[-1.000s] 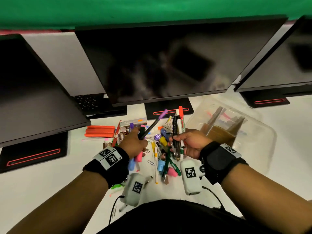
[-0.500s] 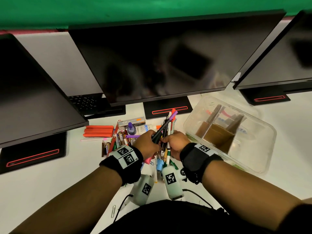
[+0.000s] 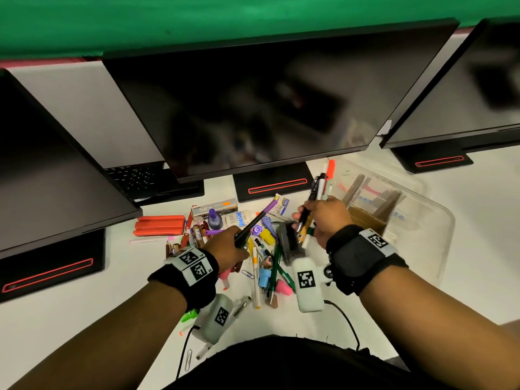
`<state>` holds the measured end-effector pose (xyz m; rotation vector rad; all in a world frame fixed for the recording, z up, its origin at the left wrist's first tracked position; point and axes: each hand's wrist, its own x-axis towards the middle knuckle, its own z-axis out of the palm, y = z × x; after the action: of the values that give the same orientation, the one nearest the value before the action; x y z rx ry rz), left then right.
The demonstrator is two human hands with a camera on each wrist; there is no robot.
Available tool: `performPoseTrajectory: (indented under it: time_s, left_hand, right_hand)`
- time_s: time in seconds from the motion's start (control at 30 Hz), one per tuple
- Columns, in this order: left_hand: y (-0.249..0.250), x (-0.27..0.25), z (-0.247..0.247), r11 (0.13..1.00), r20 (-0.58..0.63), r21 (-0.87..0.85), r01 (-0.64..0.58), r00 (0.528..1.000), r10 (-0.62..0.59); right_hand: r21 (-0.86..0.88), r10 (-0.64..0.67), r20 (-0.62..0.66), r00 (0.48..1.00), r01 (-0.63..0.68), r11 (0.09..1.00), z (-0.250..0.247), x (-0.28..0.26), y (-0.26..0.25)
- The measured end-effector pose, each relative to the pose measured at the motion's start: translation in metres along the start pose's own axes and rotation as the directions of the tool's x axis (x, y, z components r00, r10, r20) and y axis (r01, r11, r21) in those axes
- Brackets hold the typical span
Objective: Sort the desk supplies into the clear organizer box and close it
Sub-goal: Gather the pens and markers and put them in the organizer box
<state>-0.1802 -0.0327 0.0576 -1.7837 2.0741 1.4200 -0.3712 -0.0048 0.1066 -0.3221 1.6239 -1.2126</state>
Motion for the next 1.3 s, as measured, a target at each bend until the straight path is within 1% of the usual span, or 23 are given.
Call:
performPoseTrajectory:
  time_s: [0.07,0.1,0.2,0.3,0.33,0.4,0.47,0.5,0.57,0.67,0.77,0.8,0.83,0.9,0.97,1.07,1.17,1.2,1.23,1.3]
  left_hand:
    - [-0.001,0.001,0.001,0.999,-0.007,-0.042,0.003,1.000,-0.003]
    - [0.000,0.001,0.002,0.998,-0.017,-0.058,0.000,1.000,-0.001]
    - [0.002,0.002,0.001,0.998,-0.042,-0.061,-0.013,0.999,0.010]
    - [0.004,0.003,0.002,0.997,-0.043,-0.072,-0.007,0.999,0.004]
    - [0.004,0.002,0.003,0.998,-0.049,-0.066,-0.008,0.999,0.005]
    - [0.004,0.002,0.005,0.997,-0.052,-0.079,-0.010,0.999,0.006]
    - [0.005,0.000,0.006,0.995,-0.040,-0.102,-0.015,0.999,0.011]
    - [0.004,0.000,0.006,0.994,-0.035,-0.110,-0.018,0.999,0.015]
    - [0.005,-0.001,0.004,0.990,-0.026,-0.139,-0.027,0.999,0.024]
    - [0.007,-0.001,0.002,0.984,-0.022,-0.173,-0.037,0.999,0.034]
    - [0.014,-0.001,0.000,0.979,-0.015,-0.201,-0.045,0.999,0.043]
    - [0.017,-0.001,0.000,0.977,-0.009,-0.208,-0.052,0.999,0.052]
    - [0.021,0.000,0.000,0.975,-0.001,-0.214,-0.059,0.998,0.060]
    - [0.028,0.001,0.001,0.973,0.022,-0.219,-0.068,0.997,0.075]
    - [0.036,0.001,0.003,0.969,0.034,-0.233,-0.089,0.994,0.099]
    - [0.048,-0.001,0.006,0.959,0.038,-0.254,-0.125,0.990,0.139]
    - [0.061,0.000,0.007,0.954,0.026,-0.271,-0.130,0.989,0.142]
    - [0.065,0.001,0.007,0.952,0.013,-0.273,-0.139,0.989,0.148]
    - [0.070,0.002,0.007,0.950,0.003,-0.274,-0.148,0.988,0.154]
    - [0.080,0.003,0.008,0.948,0.001,-0.271,-0.164,0.985,0.171]
  right_hand:
    - [0.010,0.027,-0.069,0.997,-0.027,1.000,-0.011,0.009,-0.005]
    - [-0.016,0.039,-0.088,0.995,-0.041,0.999,-0.017,0.015,-0.007]
    - [-0.178,0.050,-0.123,0.991,-0.071,0.981,-0.029,0.033,-0.013]
    - [-0.333,0.049,-0.165,0.985,-0.103,0.937,-0.033,0.045,-0.016]
    - [-0.384,0.033,-0.162,0.986,-0.094,0.919,-0.033,0.044,-0.017]
    - [-0.464,0.019,-0.112,0.994,-0.069,0.883,-0.030,0.043,-0.018]
    - [-0.536,0.030,-0.071,0.997,-0.063,0.842,-0.027,0.042,-0.014]
    - [-0.585,0.031,-0.050,0.998,-0.055,0.809,-0.025,0.039,-0.012]
    - [-0.704,0.017,-0.003,1.000,-0.014,0.710,-0.019,0.033,-0.006]
    - [-0.859,-0.007,0.071,0.997,0.065,0.508,-0.016,0.026,0.006]
    - [-0.919,-0.034,0.187,0.982,0.187,0.348,-0.017,0.018,0.015]
    - [-0.921,-0.054,0.224,0.973,0.230,0.314,-0.018,0.016,0.018]
    - [-0.928,-0.052,0.245,0.968,0.250,0.275,-0.019,0.014,0.020]
    - [-0.934,-0.053,0.273,0.961,0.278,0.226,-0.022,0.010,0.024]
    - [-0.937,-0.067,0.263,0.963,0.271,0.222,-0.025,0.009,0.025]
    - [-0.937,-0.110,0.211,0.971,0.233,0.262,-0.028,0.012,0.019]
    - [-0.930,-0.127,0.219,0.968,0.246,0.272,-0.030,0.015,0.017]
    - [-0.915,-0.156,0.224,0.962,0.262,0.307,-0.031,0.016,0.018]
    - [-0.884,-0.199,0.210,0.957,0.273,0.379,-0.033,0.018,0.020]
    - [-0.747,-0.281,0.135,0.950,0.284,0.601,-0.036,0.019,0.020]
